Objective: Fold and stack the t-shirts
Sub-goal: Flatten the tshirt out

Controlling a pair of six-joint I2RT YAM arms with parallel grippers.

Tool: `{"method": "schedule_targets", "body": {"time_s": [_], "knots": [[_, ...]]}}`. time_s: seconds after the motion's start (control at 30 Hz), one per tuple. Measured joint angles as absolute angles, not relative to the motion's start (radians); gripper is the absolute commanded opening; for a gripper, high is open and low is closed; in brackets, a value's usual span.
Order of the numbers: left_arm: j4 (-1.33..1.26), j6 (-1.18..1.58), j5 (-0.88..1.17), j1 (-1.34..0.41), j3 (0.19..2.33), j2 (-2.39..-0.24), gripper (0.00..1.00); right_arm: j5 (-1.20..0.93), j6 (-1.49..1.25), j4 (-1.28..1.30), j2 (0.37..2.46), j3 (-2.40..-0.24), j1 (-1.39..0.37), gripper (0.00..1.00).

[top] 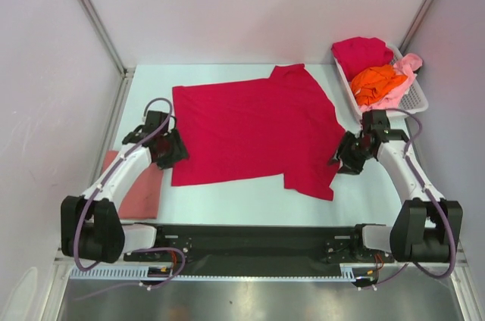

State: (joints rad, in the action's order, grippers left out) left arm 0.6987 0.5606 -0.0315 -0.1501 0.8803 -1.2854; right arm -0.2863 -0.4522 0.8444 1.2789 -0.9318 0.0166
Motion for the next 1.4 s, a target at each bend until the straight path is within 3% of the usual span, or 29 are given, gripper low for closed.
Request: {"method": "schedule_targets", "body": {"time_s": [0.13,0.33,0.57,0.83,1.4], "knots": [[0.676,0.612,-0.012,-0.071,0.808,-1.257,0.55,-0.286,-0.486,0.878,1.222,-0.836,0.059,0.43],[0.664,0.638,0.013,-0.010,0.746,-1.258,0.54,-0.297,-0.505,0.884,1.267,-0.754,0.081,0.48],[0.630,0.641,0.029,0.030,0.743,-1.302,0.61,-0.287,-0.521,0.854,1.306,-0.691,0.089,0.48],[0.638,0.688,0.018,0.035,0.717,-1.308,0.49,-0.260,-0.551,0.830,1.301,-0.685,0.089,0.48],[0.649,0.734,-0.022,0.035,0.649,-1.322,0.41,-0.220,-0.599,0.820,1.277,-0.661,0.090,0.48]]}}
